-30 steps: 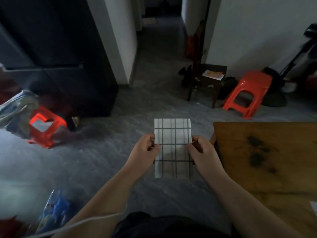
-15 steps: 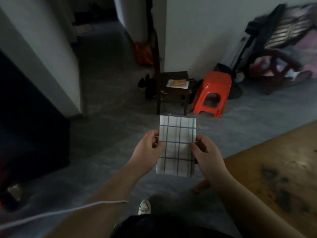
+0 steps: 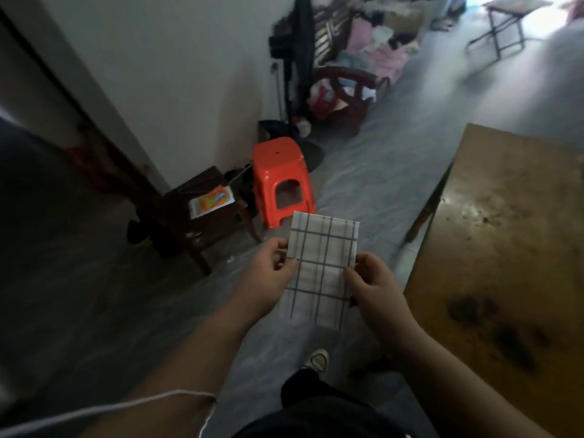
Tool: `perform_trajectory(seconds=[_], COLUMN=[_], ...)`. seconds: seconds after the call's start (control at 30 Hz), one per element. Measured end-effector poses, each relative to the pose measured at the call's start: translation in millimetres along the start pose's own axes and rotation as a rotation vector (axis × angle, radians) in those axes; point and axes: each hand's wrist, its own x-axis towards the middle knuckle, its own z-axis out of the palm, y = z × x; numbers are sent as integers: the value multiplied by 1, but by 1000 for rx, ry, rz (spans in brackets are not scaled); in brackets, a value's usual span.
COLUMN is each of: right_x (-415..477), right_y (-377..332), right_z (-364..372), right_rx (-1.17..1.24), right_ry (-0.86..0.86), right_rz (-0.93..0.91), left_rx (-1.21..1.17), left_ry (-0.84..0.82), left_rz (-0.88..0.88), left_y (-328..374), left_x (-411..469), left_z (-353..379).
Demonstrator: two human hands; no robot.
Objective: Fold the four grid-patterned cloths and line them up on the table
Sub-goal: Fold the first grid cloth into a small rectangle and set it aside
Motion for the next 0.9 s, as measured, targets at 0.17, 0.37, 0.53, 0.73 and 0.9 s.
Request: perform_trajectory(seconds=[0.17,0.37,0.53,0.73,0.9], right_x=[63,73,57,44,59], right_y=[-6,-7,28,82,110], right_z=[-30,-84,-121,-130,-131], right_rx=[88,172,197,276,338], right_ry=[163,478,815,1127,1352], right_rz=[40,97,260,576,814], left_rx=[70,199,397,690,909], left_ry=[-215,-545,-937,-1354,-1552], left_rz=[52,119,118,211,254], left_y=[26,51,56,42,26], left_x=[102,182,207,209,219], left_z=[33,112,210,310,375])
